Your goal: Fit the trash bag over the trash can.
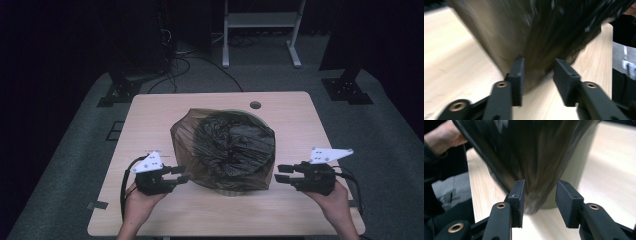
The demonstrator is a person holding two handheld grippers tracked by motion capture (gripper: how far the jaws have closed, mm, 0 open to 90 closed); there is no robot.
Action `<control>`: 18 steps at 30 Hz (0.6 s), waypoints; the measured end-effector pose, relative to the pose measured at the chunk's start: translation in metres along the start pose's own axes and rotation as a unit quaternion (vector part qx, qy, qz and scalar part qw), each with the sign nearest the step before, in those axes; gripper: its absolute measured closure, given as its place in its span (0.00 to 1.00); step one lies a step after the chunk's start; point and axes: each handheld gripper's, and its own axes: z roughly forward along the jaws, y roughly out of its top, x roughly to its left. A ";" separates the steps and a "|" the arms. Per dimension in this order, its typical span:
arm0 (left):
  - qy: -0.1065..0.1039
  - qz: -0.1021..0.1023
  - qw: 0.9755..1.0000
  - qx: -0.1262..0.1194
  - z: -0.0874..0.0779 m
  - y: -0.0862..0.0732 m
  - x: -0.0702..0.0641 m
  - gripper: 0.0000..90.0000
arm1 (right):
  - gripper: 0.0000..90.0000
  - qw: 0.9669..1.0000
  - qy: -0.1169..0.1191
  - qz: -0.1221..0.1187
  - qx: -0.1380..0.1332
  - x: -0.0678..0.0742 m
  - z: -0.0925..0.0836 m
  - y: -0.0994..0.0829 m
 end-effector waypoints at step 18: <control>0.026 -0.011 0.998 -0.063 -0.014 0.034 0.037 0.41 | 0.58 0.996 -0.034 -0.038 -0.067 -0.029 0.029 0.112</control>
